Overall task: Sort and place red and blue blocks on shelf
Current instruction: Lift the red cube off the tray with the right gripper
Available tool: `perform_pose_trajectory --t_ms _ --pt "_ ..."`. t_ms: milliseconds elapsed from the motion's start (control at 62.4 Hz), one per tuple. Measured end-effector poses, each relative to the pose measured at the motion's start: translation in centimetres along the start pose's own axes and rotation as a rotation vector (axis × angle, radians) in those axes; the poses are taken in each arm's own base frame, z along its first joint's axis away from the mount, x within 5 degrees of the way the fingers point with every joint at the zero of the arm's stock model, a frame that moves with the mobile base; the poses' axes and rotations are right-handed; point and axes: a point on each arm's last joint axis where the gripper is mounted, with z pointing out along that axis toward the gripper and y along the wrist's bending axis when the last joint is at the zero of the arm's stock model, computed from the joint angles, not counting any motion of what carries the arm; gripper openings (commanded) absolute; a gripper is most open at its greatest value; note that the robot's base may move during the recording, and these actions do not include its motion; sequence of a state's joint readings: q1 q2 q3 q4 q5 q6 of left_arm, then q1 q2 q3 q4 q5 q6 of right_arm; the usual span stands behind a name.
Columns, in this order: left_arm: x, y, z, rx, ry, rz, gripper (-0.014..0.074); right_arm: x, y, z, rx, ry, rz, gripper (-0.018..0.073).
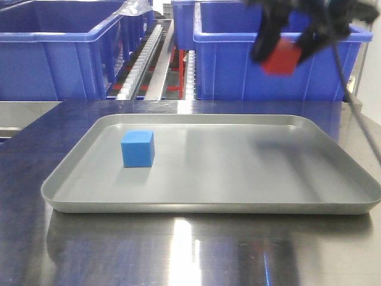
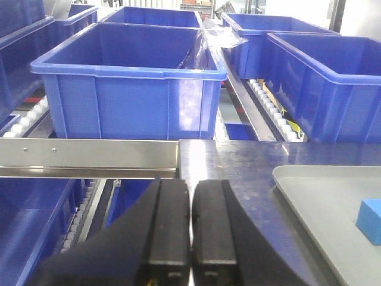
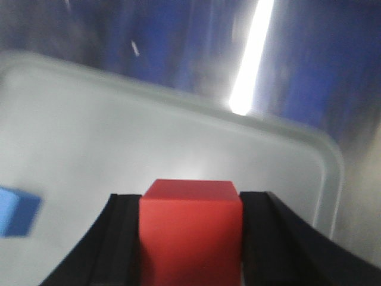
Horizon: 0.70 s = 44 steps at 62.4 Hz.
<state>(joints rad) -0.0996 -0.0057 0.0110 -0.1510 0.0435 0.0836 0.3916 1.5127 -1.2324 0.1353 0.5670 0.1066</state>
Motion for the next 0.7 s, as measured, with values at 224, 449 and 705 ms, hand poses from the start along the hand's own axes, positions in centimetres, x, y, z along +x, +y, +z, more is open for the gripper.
perform_pose_trajectory --t_ms 224,449,705 --pt "0.0 0.0 0.0 0.000 0.000 0.000 0.0125 -1.6 -0.2 -6.0 -0.014 -0.195 0.009 0.0057" --pt "0.0 0.0 0.0 0.000 0.000 0.000 0.0125 -0.2 -2.1 -11.5 0.027 -0.348 0.046 0.0057" --pt "0.0 0.0 0.0 0.000 0.000 0.000 0.0125 5.4 -5.3 -16.0 0.149 -0.460 0.125 0.0057"
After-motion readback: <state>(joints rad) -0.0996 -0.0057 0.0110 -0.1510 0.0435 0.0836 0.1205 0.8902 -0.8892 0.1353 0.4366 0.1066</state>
